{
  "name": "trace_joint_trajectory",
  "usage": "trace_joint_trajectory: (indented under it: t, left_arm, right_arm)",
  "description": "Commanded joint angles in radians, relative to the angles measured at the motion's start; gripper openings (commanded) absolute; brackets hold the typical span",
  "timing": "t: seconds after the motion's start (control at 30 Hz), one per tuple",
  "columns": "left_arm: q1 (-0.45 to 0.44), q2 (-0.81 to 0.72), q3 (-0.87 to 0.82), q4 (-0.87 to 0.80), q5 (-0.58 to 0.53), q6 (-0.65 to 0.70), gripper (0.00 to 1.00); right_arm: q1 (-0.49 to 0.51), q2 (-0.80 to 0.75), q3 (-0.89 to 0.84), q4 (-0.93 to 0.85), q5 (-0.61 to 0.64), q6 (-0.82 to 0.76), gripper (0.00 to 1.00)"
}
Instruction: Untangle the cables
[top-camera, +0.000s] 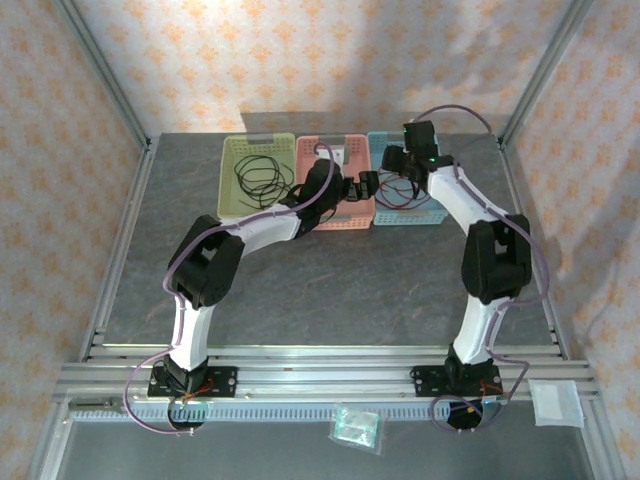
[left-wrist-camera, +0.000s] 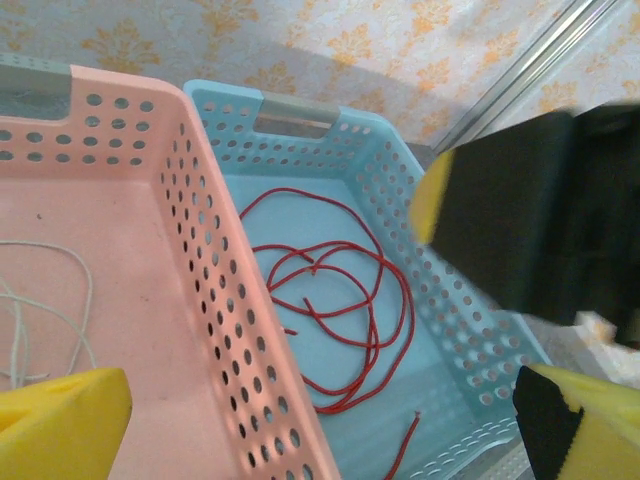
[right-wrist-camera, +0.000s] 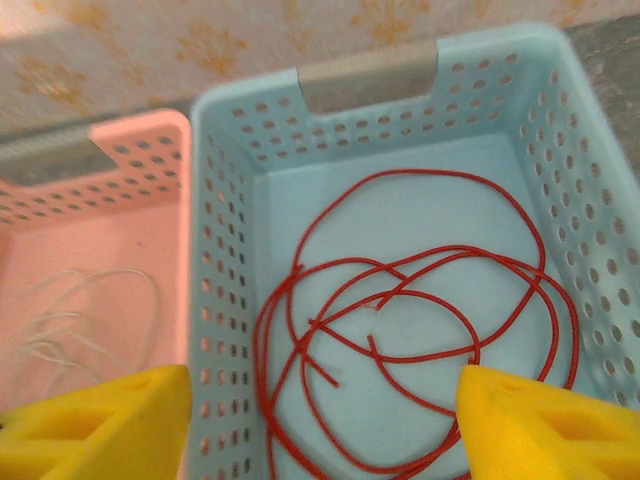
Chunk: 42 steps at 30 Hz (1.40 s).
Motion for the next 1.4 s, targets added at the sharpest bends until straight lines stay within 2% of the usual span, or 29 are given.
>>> trace_joint_trajectory:
  t: [0.0,0.17,0.43,0.5,0.57,0.73,0.93,1.07,1.13,1.27,1.37]
  left_arm:
    - [-0.005,-0.103,-0.046,-0.022,-0.053,0.046,0.99]
    - [-0.008,-0.245,-0.16,-0.023,-0.107,0.055,0.99]
    - [-0.008,-0.518,-0.462,0.023,-0.164,0.073,0.99]
    - [-0.006,-0.585,-0.546,0.037,-0.206,0.071,0.99]
    - [-0.006,-0.653,-0.629,0.044,-0.269,0.068,0.99]
    - [-0.003,-0.798,-0.816,0.084,-0.445,0.074,0.99]
    - [0.031,-0.871,-0.912,0.101,-0.615,0.198,0.99]
    - [0.121,-0.916,-0.985,0.185,-0.619,0.266,1.0]
    - [0.185,-0.949,-1.052,0.288,-0.58,0.317,1.0]
    - [0.265,-0.947,-1.195,0.565,-0.564,0.473,1.0]
    - [0.317,-0.906,-1.192,0.585,-0.577,0.484,0.99]
  right_arm:
    - [-0.006,-0.135,-0.061,0.051,-0.027,0.01,0.77]
    - [-0.005,-0.298,-0.213,0.134,-0.022,0.03,0.83]
    - [-0.005,-0.655,-0.618,0.415,0.042,0.102,0.96]
    - [-0.004,-0.751,-0.725,0.483,0.068,0.12,1.0]
    - [-0.005,-0.831,-0.824,0.532,0.091,0.118,1.0]
    - [-0.005,-0.964,-1.033,0.599,0.251,0.142,1.0]
    - [-0.007,-0.97,-1.146,0.645,0.409,0.108,1.0]
    - [-0.005,-0.932,-1.203,0.773,0.428,-0.024,1.0]
    - [-0.008,-0.897,-1.236,0.855,0.425,-0.109,1.0]
    - [-0.022,-0.813,-1.228,0.91,0.415,-0.15,1.0]
    - [-0.036,-0.75,-1.259,1.031,0.388,-0.178,1.0]
